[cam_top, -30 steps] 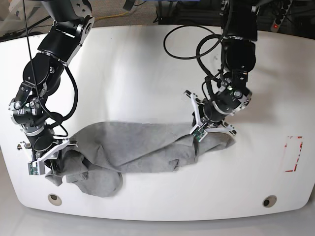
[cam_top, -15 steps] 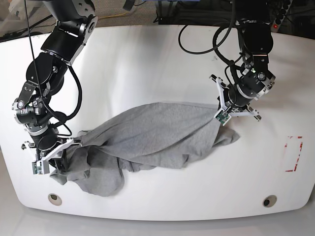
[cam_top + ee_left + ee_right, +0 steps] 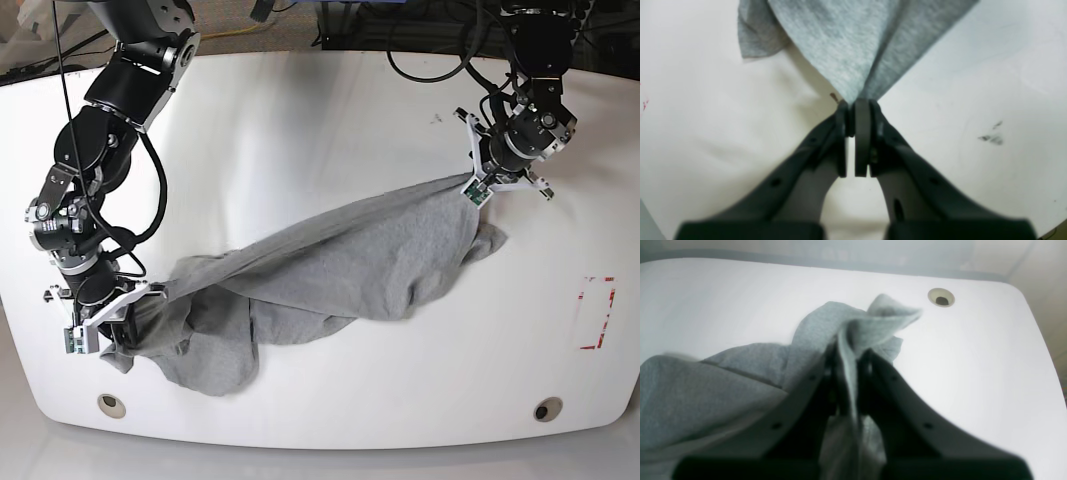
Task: Fold the T-shirt properly
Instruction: 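Pull the held fabric with the left gripper away from the right gripper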
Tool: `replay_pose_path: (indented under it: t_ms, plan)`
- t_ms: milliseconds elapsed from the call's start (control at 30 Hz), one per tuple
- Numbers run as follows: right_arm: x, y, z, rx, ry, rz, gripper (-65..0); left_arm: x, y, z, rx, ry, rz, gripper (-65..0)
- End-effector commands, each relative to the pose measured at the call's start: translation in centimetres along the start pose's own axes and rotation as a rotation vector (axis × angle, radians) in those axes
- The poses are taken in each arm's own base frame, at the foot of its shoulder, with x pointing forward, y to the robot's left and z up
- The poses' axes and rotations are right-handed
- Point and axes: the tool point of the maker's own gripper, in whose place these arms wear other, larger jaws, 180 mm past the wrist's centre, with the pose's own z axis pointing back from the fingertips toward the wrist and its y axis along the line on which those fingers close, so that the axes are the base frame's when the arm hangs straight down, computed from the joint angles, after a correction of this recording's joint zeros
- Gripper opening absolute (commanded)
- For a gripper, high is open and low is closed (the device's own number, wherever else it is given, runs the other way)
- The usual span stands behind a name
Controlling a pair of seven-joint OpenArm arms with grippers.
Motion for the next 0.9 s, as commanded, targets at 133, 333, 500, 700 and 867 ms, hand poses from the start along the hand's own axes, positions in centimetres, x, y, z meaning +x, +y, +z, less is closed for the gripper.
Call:
replay_pose_path:
  t_ms: [133,333,500,700,867]
  plan:
    - [2.3,-0.1,0.3,-0.001,-0.072,0.007,-64.8,-0.2,0.8,0.5,0.025,0.033,-0.010,-56.4]
    - [2.0,-0.1,0.1,0.002,-0.063,0.001,-64.8,-0.5,1.0,1.0,0.025,0.068,-0.001,-37.1]
    - [1.0,-0.2,-0.6,0.008,-0.035,-0.017,-64.8,-0.3,1.5,1.9,-0.008,0.010,0.094,-30.7]
    - [1.0,-0.2,-0.5,0.008,-0.033,-0.017,-64.8,-0.2,4.8,3.0,0.046,-0.017,0.206,-27.2]
    - [1.0,-0.2,-0.5,0.008,-0.035,-0.016,-64.8,0.9,4.8,2.8,0.041,-0.043,0.237,-27.2]
